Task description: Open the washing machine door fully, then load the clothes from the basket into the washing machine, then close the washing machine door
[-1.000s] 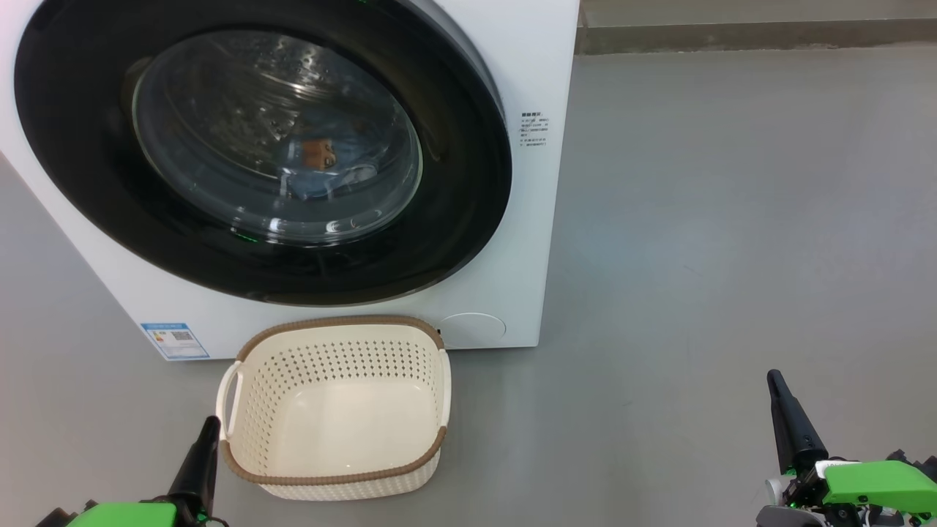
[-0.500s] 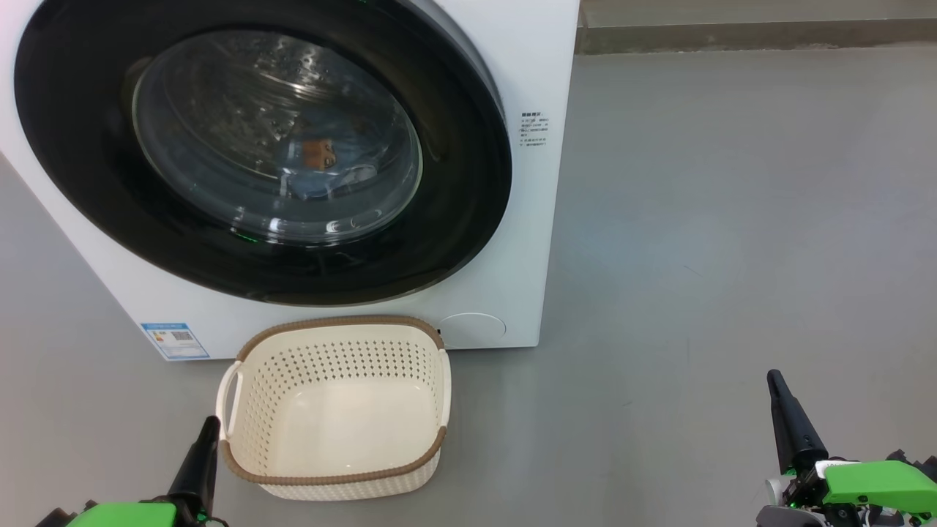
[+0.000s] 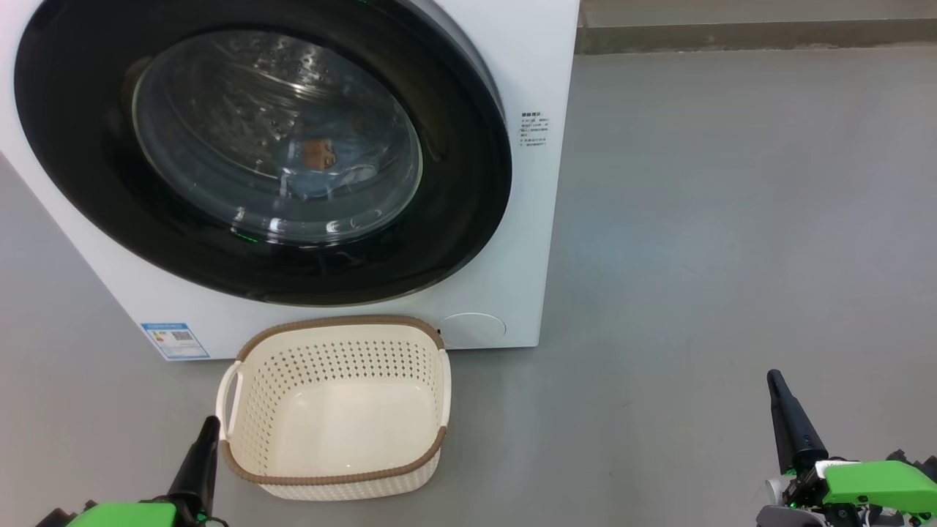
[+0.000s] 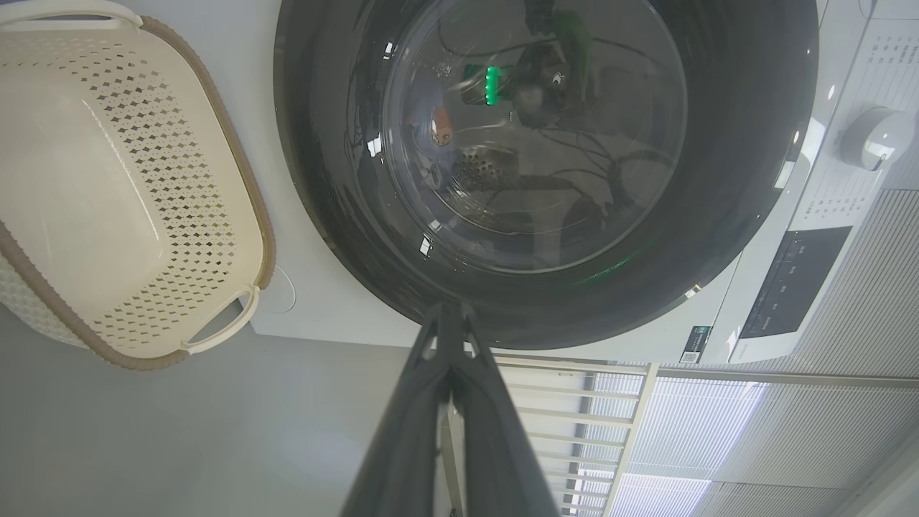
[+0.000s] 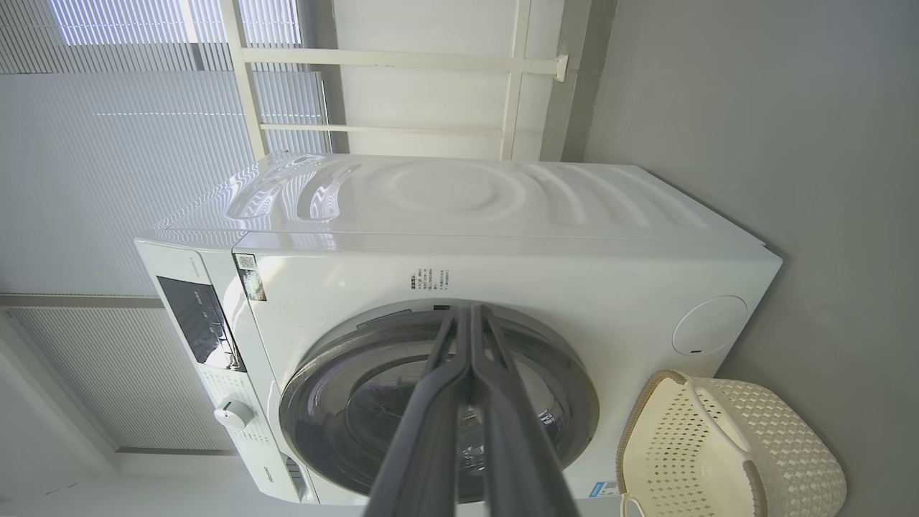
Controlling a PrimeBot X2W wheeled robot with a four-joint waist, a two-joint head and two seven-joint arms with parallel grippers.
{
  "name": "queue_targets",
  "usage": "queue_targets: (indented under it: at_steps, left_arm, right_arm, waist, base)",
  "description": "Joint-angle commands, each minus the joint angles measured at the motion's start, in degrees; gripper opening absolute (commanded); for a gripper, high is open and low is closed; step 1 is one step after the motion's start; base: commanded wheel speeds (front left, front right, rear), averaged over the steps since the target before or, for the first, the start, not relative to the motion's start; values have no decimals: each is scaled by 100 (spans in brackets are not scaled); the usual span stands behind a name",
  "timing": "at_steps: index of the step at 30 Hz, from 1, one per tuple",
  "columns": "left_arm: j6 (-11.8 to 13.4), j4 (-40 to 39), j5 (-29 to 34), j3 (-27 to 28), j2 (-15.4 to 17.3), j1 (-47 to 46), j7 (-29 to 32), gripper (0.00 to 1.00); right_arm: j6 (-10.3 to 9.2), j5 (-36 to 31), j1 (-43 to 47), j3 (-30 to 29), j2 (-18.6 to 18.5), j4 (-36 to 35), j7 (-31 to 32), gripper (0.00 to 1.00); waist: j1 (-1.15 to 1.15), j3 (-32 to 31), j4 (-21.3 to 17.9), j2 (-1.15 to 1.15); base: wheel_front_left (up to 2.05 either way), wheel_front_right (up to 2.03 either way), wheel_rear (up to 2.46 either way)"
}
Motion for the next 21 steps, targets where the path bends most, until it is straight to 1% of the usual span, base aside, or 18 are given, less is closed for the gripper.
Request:
queue_targets:
  at_steps: [1,21]
  left_arm:
    - [-17,-155,-6,203,61,-234,33,0]
    - [-17,-155,-4,205,59,-234,35,0]
  right_arm:
    - [-6,58,-166,134,-23,-171,48,0]
    - [-6,60,-166,136,-23,-171,46,0]
  waist:
    - [0,0,0,0]
    - [0,0,0,0]
  base:
    - [0,0,0]
    - [0,0,0]
